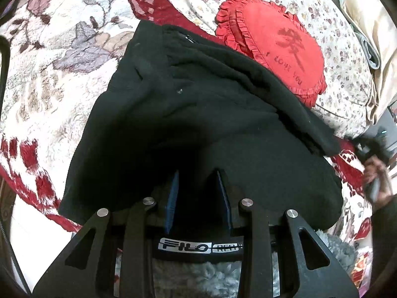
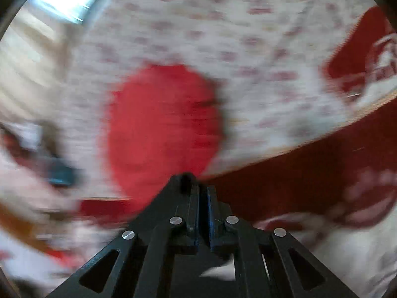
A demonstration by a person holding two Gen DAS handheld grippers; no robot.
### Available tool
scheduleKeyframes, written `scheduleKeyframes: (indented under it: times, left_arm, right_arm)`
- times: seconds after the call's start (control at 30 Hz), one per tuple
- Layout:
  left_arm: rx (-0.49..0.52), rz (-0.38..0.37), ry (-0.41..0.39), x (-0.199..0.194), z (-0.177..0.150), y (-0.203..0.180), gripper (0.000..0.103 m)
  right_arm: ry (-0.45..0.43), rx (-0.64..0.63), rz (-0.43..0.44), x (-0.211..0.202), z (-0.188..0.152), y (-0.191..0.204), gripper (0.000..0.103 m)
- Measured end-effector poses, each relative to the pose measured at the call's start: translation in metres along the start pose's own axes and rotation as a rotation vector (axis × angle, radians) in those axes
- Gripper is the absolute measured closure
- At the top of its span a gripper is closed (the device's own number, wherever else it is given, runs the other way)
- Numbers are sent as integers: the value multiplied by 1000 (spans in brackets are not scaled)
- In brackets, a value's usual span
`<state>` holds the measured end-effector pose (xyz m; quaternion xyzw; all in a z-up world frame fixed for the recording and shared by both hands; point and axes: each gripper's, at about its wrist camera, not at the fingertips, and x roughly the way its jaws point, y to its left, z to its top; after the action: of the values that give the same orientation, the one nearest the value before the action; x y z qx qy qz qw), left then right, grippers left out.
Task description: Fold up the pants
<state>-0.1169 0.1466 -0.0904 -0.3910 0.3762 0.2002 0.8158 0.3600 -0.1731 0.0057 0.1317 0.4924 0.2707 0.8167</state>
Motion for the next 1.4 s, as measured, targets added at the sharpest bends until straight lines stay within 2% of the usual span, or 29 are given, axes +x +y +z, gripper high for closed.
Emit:
scheduleKeyframes:
  times: [0.03, 0.07, 0.1, 0.17, 0.23, 0.33, 0.37, 0.43, 0.47, 0.5, 0.57, 0.7, 0.73, 0.83, 0.93, 1.17, 1.27, 1.4]
  left_arm:
    - [0, -1, 0, 0, 0, 0, 74]
    - [-2, -3, -1, 0, 0, 0, 74]
    - [-3, -3, -2, 1, 0, 0, 74]
    - [-2, 2, -1, 2, 0, 0, 74]
    - [5, 11, -1, 2, 0, -2, 74]
    - [4, 6, 1, 2, 1, -2, 73]
    - [-1, -2, 1, 2, 1, 0, 73]
    - [-14, -20, -1, 2, 1, 3, 73]
    - [-19, -31, -1, 1, 1, 5, 72]
    - [-21, -40, -1, 1, 1, 6, 70]
    - [-17, -69, 2, 0, 1, 6, 63]
    - [21, -117, 10, 1, 2, -2, 36]
    - [41, -119, 15, 1, 3, -6, 30]
    - [103, -93, 37, 6, 3, -20, 20]
    - [123, -98, 47, 8, 4, -24, 14]
    - [21, -267, 39, 8, 13, -7, 1]
    - [25, -265, 41, 7, 12, -9, 1]
    - [83, -215, 52, 7, 10, -17, 1]
  right_arm:
    - [-6, -26, -121, 7, -2, -5, 98]
    - [-24, -63, -168, 8, -5, -5, 98]
    - [-54, -113, -179, 5, -11, -1, 98]
    - [-88, -180, -147, -2, -20, 11, 98]
    - [-92, -232, -40, -7, -29, 23, 98]
    - [-18, -317, 71, 1, -45, 41, 98]
    - [30, -365, 72, 10, -52, 46, 98]
    - [88, -446, -60, 34, -66, 48, 98]
    - [131, -458, -121, 48, -72, 43, 98]
    - [163, -449, -127, 59, -77, 38, 98]
    - [96, -425, -78, 59, -84, 30, 98]
    - [-27, -489, -85, 56, -100, 27, 98]
    - [-38, -494, -89, 55, -102, 28, 98]
    - [-34, -477, -77, 54, -99, 26, 98]
    - [-36, -464, -61, 55, -100, 26, 98]
    - [-60, -533, -131, 57, -111, 36, 98]
    - [-64, -532, -129, 57, -111, 36, 98]
    - [-69, -514, -105, 57, -110, 33, 98]
